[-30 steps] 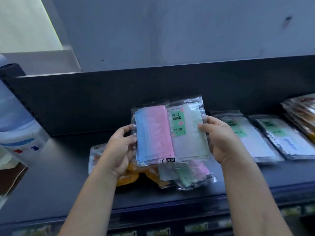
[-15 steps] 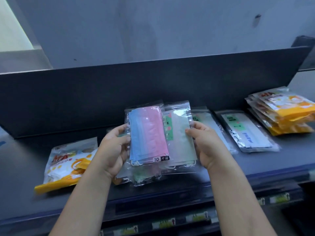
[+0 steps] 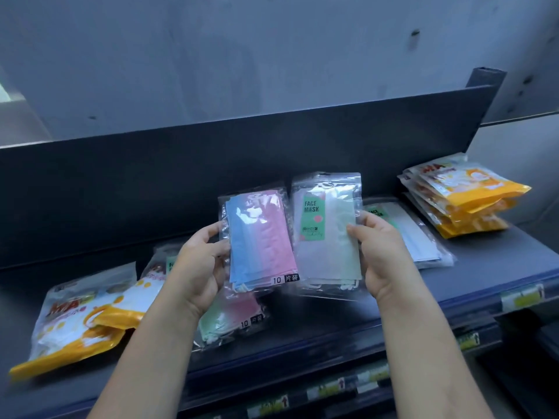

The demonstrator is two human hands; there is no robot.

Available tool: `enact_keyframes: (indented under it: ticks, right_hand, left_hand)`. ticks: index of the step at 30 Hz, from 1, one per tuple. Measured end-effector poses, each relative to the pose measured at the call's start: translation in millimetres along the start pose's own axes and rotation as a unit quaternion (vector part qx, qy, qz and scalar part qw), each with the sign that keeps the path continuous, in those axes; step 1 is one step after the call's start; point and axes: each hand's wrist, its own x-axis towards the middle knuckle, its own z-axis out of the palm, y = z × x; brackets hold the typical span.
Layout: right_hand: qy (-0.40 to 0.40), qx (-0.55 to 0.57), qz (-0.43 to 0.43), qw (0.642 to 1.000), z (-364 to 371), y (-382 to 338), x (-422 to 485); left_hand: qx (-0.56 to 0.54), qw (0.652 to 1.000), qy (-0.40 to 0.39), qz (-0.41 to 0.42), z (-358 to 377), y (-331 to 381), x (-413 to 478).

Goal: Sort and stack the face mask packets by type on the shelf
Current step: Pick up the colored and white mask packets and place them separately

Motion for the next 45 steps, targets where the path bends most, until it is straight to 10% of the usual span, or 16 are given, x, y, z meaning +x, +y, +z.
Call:
enact_keyframes:
  ticks: [10, 25, 39, 45]
  right_hand:
    - [0.061, 0.017, -0.067, 0.996, -97, -49, 58]
    - [-0.05, 0.008, -0.005, 0.999, -147, -63, 118]
    - [-0.072, -0.021, 0.021, 0.997, -152, -52, 116]
    - [-0.048, 0.027, 0.013, 0.998, -166, -60, 114]
  left_hand:
    - [-0.015, 0.996, 0.088, 0.03, 66, -23, 21]
    - [0.078, 0.983, 0.151, 0.065, 144, -68, 29]
    - [0.321, 0.908, 0.259, 0.069, 153, -81, 37]
    - [0.414, 0.847, 0.254, 0.217, 177, -79, 24]
